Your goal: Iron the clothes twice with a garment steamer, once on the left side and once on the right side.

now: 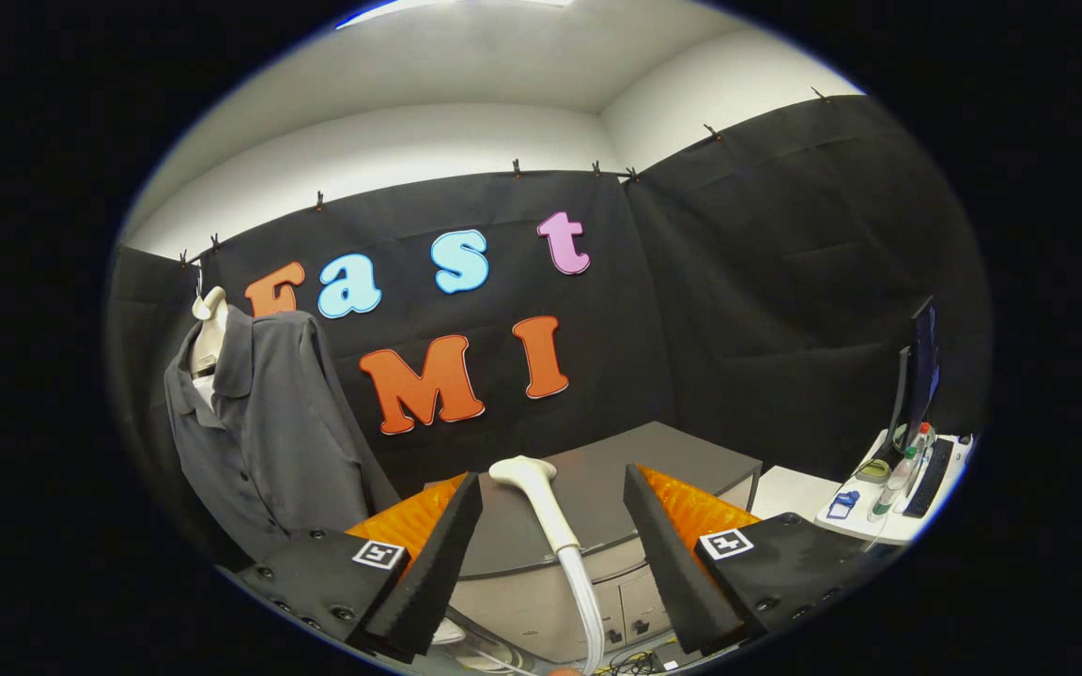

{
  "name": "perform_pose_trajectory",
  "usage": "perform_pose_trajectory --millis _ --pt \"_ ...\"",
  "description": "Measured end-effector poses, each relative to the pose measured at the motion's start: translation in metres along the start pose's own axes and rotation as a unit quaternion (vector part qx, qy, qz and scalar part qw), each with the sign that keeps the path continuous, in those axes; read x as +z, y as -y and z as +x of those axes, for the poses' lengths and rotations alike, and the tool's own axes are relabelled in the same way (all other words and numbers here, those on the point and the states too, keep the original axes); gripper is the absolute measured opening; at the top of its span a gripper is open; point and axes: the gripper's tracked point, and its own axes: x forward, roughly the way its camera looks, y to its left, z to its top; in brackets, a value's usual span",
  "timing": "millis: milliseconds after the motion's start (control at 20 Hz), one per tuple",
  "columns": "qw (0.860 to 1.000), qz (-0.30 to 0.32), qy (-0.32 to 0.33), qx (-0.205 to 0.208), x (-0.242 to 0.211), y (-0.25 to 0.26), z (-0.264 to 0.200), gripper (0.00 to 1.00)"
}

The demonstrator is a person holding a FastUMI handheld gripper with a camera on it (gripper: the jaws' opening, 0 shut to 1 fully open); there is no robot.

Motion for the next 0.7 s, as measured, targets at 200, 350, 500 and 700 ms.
perform_pose_trajectory --millis 200,350,500,700 --pt "1.000 -0.005 -0.026 0.012 -0.020 -0.010 0.023 0.98" --pt "0.999 -0.012 -0.048 0.015 -0.038 -0.013 0.044 0.98" --pt "0.998 -0.014 -0.067 0.012 -0.055 -0.014 0.067 0.98" --pt "0.996 -0.018 -0.092 0.009 -0.077 -0.015 0.104 0.98"
